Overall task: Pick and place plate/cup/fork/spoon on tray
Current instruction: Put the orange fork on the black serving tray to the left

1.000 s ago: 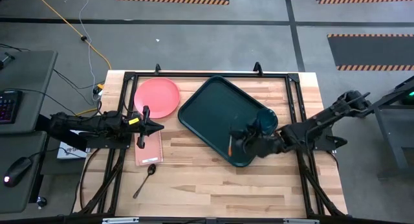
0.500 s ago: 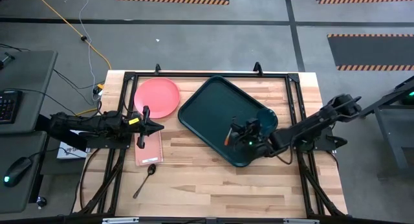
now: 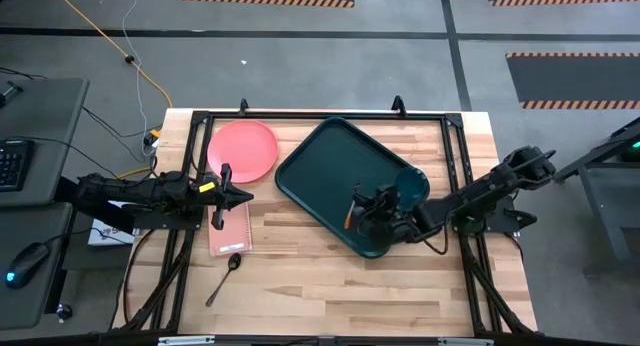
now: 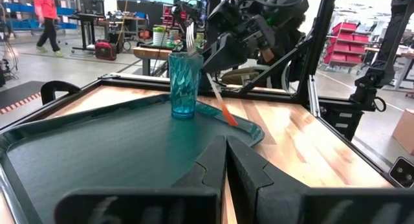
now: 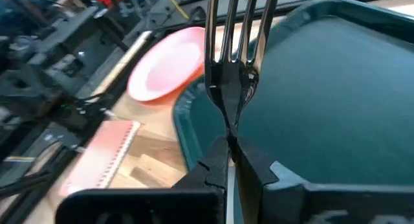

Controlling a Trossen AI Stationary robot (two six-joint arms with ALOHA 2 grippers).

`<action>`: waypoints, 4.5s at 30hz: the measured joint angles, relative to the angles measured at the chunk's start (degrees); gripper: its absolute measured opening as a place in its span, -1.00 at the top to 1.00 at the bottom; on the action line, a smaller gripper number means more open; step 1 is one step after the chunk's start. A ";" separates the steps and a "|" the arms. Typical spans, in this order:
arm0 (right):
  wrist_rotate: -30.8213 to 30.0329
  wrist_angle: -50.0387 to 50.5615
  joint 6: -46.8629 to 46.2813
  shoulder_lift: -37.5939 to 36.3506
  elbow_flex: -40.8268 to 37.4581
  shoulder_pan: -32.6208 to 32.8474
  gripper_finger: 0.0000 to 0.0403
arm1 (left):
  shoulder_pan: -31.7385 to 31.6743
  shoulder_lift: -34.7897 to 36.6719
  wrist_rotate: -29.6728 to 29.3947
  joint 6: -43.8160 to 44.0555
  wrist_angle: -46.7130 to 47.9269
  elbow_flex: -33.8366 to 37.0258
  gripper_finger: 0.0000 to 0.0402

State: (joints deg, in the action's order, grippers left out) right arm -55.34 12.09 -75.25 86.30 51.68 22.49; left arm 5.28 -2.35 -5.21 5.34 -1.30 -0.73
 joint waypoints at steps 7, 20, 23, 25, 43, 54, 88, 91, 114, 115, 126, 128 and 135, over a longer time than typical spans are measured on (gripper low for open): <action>2.28 -19.84 24.13 0.00 0.02 -2.19 1.00 | 0.00 0.00 -0.02 0.01 0.02 0.00 0.97; 20.64 -35.21 51.59 0.00 0.03 -11.95 1.00 | 0.00 -0.02 0.05 -8.57 0.07 0.00 0.97; 24.66 -36.03 53.76 0.00 0.07 -13.64 1.00 | 0.00 0.00 0.05 -8.57 0.07 0.00 0.97; 27.04 -36.58 54.96 0.00 0.07 -14.46 1.00 | 0.00 -0.01 0.05 -8.44 -0.03 0.00 0.97; 28.94 -37.13 60.76 0.00 0.07 -17.17 1.00 | 0.00 -3.68 -6.18 0.47 -21.91 -0.02 0.92; 36.07 -44.95 61.50 0.00 0.07 -20.01 1.00 | 0.00 -26.37 -7.43 2.45 -32.88 -3.95 0.09; 55.25 -58.66 64.07 6.88 0.07 -19.86 1.00 | -1.63 -71.97 -1.92 6.48 -36.37 -28.06 -0.31; 55.44 -58.64 65.06 6.88 0.07 -19.84 1.00 | -1.62 -71.97 0.19 6.64 -36.33 -28.06 -0.11; 54.94 -57.37 63.26 6.80 0.17 -20.59 0.58 | -1.58 -63.67 -2.93 3.85 -26.05 -27.93 0.81; 54.98 -56.95 63.26 6.80 0.16 -20.67 0.52 | -1.61 -62.48 -4.24 4.05 -25.54 -27.93 0.81; 52.60 -55.36 64.31 6.82 0.15 -20.94 0.08 | -1.51 -52.74 -9.89 3.12 -16.79 -26.01 0.81; 52.25 -54.68 66.19 6.82 0.15 -20.94 0.06 | -1.40 -51.15 -8.84 3.10 -15.86 -26.01 0.81; 52.83 -50.90 74.02 6.82 0.11 -20.89 0.06 | -1.40 -49.73 11.69 3.66 -12.68 -25.99 0.81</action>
State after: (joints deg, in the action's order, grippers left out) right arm -2.51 -38.81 -1.23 93.12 51.79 1.61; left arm 3.88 -52.08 6.48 9.00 -13.98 -26.72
